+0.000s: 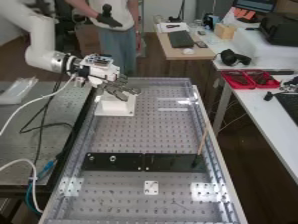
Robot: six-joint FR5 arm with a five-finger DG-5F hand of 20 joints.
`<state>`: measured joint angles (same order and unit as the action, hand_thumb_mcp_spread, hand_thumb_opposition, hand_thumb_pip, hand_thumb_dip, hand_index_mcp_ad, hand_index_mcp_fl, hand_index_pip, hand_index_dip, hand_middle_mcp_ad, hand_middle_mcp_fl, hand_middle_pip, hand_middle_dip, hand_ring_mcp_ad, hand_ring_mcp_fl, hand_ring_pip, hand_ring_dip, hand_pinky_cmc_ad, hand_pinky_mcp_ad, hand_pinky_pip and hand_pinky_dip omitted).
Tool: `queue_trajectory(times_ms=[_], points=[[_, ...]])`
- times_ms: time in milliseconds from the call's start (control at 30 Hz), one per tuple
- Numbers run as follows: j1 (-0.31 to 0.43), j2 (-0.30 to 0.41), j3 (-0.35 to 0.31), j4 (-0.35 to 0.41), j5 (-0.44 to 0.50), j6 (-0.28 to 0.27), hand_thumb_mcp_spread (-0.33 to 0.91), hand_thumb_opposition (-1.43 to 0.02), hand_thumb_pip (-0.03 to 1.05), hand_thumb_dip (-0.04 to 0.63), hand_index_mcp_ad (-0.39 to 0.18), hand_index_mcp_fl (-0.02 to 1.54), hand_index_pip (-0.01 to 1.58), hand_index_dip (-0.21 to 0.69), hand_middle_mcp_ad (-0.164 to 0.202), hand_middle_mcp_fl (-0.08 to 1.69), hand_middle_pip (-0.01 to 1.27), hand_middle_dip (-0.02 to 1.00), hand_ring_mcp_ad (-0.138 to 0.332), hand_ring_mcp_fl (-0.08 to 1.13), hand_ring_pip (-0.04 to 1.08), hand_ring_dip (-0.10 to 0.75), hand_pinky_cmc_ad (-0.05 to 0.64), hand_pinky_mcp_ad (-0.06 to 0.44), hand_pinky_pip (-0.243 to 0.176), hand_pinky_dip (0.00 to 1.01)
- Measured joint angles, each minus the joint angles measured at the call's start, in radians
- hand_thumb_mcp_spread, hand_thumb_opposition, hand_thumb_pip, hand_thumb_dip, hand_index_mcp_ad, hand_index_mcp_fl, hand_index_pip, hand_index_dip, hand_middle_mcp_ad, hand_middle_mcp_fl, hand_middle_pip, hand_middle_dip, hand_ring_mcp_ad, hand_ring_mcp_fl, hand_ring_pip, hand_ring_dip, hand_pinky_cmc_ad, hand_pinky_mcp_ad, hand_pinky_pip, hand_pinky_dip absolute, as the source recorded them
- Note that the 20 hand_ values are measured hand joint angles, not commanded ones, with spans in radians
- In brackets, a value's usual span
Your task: Grab the bearing and place it in the white container
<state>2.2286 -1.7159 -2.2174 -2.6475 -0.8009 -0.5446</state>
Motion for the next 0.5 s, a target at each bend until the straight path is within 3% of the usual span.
queue_trajectory(times_ms=[233, 333, 400, 500], points=[[-0.011, -0.039, -0.007, -0.009, -0.005, 0.048, 0.5, -0.94, 0.5, 0.298, -0.145, 0.28, 1.43, 0.138, 0.063, 0.1, 0.15, 0.19, 0.106, 0.01, 0.11, 0.08, 0.358, 0.278, -0.042, 0.18], [-0.016, -0.04, -0.004, -0.023, -0.009, 0.057, 0.49, -0.91, 0.55, 0.302, -0.169, 0.25, 1.36, 0.138, 0.061, 0.09, 0.14, 0.19, 0.106, 0.01, 0.1, 0.08, 0.358, 0.278, -0.042, 0.18], [-0.02, -0.036, -0.003, -0.027, -0.01, 0.057, 0.47, -0.88, 0.61, 0.302, -0.175, 0.09, 1.35, 0.152, 0.063, 0.07, 0.14, 0.19, 0.105, 0.01, 0.1, 0.08, 0.358, 0.278, -0.045, 0.18], [-0.029, -0.021, -0.002, -0.033, -0.012, 0.049, 0.42, -0.85, 0.64, 0.298, -0.18, 0.05, 1.3, 0.152, 0.063, 0.07, 0.14, 0.19, 0.105, 0.01, 0.1, 0.08, 0.358, 0.281, -0.049, 0.19]])
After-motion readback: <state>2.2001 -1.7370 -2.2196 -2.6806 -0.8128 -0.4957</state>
